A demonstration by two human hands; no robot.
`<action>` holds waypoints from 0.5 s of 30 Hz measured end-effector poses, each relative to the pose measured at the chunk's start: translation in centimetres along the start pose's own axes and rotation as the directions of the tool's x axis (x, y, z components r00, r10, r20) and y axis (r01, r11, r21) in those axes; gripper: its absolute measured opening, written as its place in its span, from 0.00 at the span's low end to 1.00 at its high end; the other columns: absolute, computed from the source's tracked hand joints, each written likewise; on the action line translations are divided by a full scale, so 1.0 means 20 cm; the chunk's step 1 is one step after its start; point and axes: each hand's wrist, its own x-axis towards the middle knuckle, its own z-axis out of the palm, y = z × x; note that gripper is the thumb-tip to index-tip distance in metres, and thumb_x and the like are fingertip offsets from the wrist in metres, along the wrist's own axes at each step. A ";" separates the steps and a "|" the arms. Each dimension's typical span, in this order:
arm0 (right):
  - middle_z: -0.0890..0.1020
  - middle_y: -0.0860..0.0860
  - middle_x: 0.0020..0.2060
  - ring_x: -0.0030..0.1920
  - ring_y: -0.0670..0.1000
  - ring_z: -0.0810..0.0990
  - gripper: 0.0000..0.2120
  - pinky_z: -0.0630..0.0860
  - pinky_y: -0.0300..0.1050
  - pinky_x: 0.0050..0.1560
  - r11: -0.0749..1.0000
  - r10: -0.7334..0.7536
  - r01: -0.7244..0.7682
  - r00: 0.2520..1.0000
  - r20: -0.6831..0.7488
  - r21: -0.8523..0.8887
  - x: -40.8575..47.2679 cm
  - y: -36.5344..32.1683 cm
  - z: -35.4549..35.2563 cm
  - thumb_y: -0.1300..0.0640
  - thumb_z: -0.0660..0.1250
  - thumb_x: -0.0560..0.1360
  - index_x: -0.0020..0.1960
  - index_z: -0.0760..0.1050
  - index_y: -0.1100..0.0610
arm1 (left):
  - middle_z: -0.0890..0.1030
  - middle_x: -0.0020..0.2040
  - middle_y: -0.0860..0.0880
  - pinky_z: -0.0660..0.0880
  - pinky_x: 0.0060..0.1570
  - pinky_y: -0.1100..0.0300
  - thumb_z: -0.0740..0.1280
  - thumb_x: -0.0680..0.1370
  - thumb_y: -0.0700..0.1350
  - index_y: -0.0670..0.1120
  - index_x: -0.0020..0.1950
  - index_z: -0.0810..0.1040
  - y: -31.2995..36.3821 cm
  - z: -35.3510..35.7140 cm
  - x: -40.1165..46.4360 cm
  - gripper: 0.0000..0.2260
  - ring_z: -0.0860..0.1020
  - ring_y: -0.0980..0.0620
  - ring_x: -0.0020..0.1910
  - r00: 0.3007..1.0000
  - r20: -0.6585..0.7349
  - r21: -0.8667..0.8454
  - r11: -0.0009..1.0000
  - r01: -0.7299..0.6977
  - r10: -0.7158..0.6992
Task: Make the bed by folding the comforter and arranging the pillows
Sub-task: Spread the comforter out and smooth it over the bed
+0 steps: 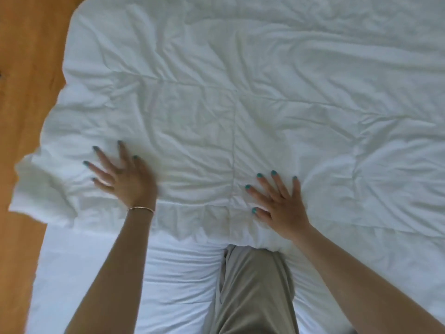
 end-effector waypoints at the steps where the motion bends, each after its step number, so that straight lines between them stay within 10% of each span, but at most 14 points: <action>1: 0.55 0.46 0.78 0.78 0.58 0.54 0.31 0.50 0.73 0.69 1.000 0.026 -0.026 0.999 0.022 -0.004 -0.04 0.05 0.00 0.35 0.57 0.76 0.77 0.56 0.39 | 0.50 0.80 0.44 0.48 0.71 0.35 0.53 0.80 0.54 0.57 0.77 0.60 0.15 0.06 -0.19 0.24 0.45 0.34 0.77 0.976 0.124 -0.027 0.984 -0.176 0.178; 6: 0.48 0.44 0.79 0.79 0.55 0.46 0.33 0.43 0.72 0.70 0.959 0.282 -0.283 0.954 0.099 0.000 -0.29 0.34 -0.01 0.30 0.46 0.75 0.78 0.44 0.36 | 0.42 0.80 0.49 0.40 0.73 0.37 0.50 0.81 0.61 0.61 0.78 0.46 0.64 0.30 -1.09 0.27 0.37 0.42 0.77 0.613 0.544 -0.138 0.781 -0.609 0.574; 15: 0.32 0.37 0.75 0.76 0.51 0.31 0.33 0.37 0.71 0.69 0.678 0.684 -0.711 0.704 0.193 0.190 -1.09 1.34 0.19 0.25 0.42 0.72 0.70 0.27 0.28 | 0.39 0.79 0.50 0.33 0.71 0.41 0.45 0.79 0.65 0.63 0.77 0.43 1.34 0.48 -1.93 0.28 0.36 0.44 0.77 0.276 0.645 -0.186 0.497 -0.848 0.713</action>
